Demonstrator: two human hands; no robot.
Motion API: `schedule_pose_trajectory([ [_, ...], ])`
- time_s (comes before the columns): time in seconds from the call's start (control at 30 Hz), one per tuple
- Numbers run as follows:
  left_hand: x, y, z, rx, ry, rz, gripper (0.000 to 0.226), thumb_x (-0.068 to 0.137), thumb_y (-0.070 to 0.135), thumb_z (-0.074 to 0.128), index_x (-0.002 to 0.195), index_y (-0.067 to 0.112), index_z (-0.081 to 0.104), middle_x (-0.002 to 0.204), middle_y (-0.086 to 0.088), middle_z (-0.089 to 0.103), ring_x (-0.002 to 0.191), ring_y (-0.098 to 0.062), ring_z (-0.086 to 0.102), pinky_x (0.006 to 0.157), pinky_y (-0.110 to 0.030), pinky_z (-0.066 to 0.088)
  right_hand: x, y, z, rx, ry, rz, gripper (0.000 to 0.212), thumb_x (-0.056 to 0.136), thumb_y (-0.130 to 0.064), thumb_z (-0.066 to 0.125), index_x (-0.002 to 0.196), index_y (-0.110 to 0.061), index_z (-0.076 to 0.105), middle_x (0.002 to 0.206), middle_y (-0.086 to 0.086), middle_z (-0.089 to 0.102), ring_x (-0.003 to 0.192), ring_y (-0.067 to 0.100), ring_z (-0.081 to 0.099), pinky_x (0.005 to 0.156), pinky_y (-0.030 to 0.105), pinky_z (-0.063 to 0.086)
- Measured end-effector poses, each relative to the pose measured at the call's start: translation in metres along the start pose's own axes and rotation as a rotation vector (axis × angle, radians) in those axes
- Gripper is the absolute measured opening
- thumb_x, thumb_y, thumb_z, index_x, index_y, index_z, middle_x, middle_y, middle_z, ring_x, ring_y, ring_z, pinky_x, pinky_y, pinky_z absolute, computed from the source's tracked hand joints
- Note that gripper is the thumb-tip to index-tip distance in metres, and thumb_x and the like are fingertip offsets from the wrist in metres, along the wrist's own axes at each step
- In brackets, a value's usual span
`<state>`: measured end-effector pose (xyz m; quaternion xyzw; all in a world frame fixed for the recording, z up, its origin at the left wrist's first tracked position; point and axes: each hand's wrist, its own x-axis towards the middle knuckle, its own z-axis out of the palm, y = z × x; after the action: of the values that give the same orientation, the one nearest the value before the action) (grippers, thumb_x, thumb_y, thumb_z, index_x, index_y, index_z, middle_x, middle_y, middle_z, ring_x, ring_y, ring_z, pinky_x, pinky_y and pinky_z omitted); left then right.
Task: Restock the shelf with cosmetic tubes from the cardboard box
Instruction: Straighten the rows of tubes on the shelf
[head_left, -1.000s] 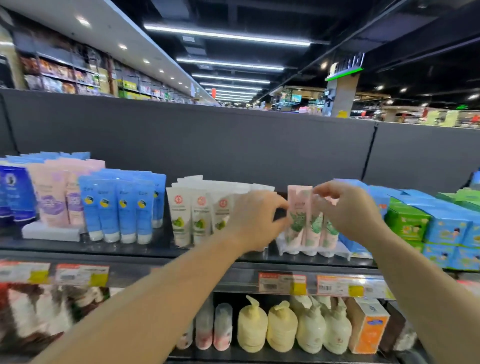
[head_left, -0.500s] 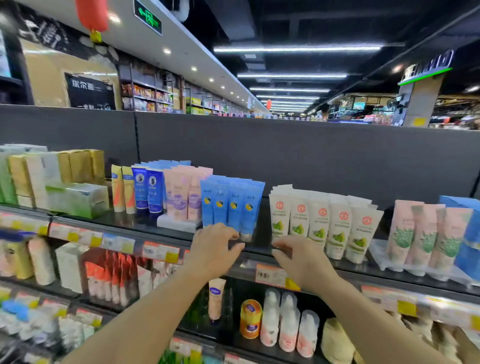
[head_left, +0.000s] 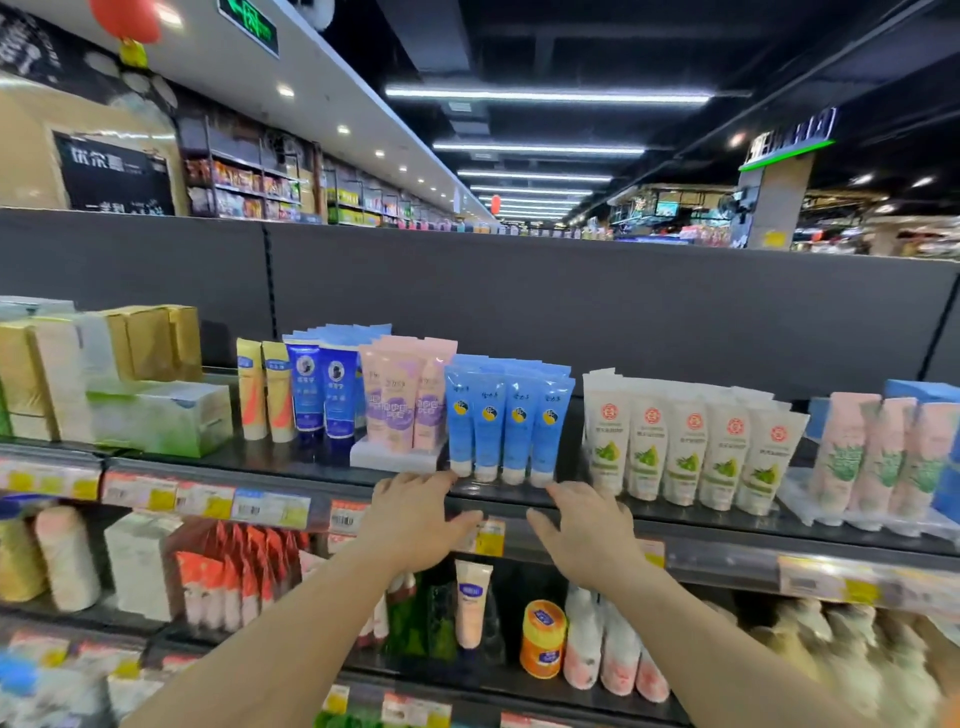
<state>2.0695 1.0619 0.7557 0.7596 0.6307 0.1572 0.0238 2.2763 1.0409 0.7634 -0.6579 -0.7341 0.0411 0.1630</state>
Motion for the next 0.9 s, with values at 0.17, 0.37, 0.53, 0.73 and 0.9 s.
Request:
schedule_pose_trajectory([
  [0.17, 0.006, 0.001, -0.003, -0.147, -0.001, -0.046, 0.059, 0.087, 0.059, 0.053, 0.137, 0.03, 0.04, 0.131, 0.001, 0.053, 0.124, -0.019, 0.044, 0.108, -0.039, 0.033, 0.006, -0.003, 0.001, 0.034, -0.007, 0.049, 0.052, 0.096, -0.05, 0.043, 0.143, -0.025, 0.038, 0.138, -0.001, 0.051, 0.132, 0.022, 0.038, 0.111, 0.044, 0.027],
  [0.37, 0.005, 0.004, -0.008, -0.188, 0.011, -0.047, 0.056, 0.088, 0.053, 0.056, 0.136, 0.028, 0.041, 0.129, 0.001, 0.053, 0.121, -0.018, 0.046, 0.106, -0.036, 0.037, 0.013, -0.002, 0.004, 0.025, -0.011, 0.079, 0.052, 0.097, -0.05, 0.041, 0.142, -0.025, 0.036, 0.125, 0.004, 0.058, 0.123, 0.023, 0.046, 0.108, 0.042, 0.031],
  [0.53, 0.006, 0.005, -0.007, -0.179, 0.017, -0.033, 0.057, 0.089, 0.053, 0.056, 0.137, 0.028, 0.041, 0.133, 0.002, 0.052, 0.125, -0.019, 0.043, 0.108, -0.036, 0.032, 0.014, 0.0, 0.003, 0.023, -0.002, 0.089, 0.054, 0.097, -0.05, 0.042, 0.143, -0.024, 0.035, 0.126, 0.003, 0.058, 0.122, 0.022, 0.048, 0.109, 0.042, 0.032],
  [0.73, 0.011, 0.003, -0.003, -0.154, 0.015, -0.013, 0.057, 0.087, 0.056, 0.056, 0.136, 0.028, 0.042, 0.13, 0.004, 0.054, 0.123, -0.016, 0.045, 0.108, -0.038, 0.032, 0.014, 0.004, 0.005, 0.035, 0.004, 0.074, 0.055, 0.096, -0.051, 0.042, 0.144, -0.026, 0.033, 0.127, 0.002, 0.058, 0.125, 0.022, 0.046, 0.111, 0.044, 0.028],
  [0.9, 0.015, 0.001, 0.0, -0.143, 0.011, 0.001, 0.059, 0.086, 0.057, 0.057, 0.136, 0.029, 0.042, 0.129, 0.005, 0.055, 0.122, -0.015, 0.046, 0.109, -0.039, 0.032, 0.015, 0.005, 0.005, 0.013, 0.002, 0.068, 0.055, 0.096, -0.053, 0.041, 0.142, -0.024, 0.037, 0.126, 0.002, 0.058, 0.123, 0.022, 0.048, 0.109, 0.043, 0.031],
])
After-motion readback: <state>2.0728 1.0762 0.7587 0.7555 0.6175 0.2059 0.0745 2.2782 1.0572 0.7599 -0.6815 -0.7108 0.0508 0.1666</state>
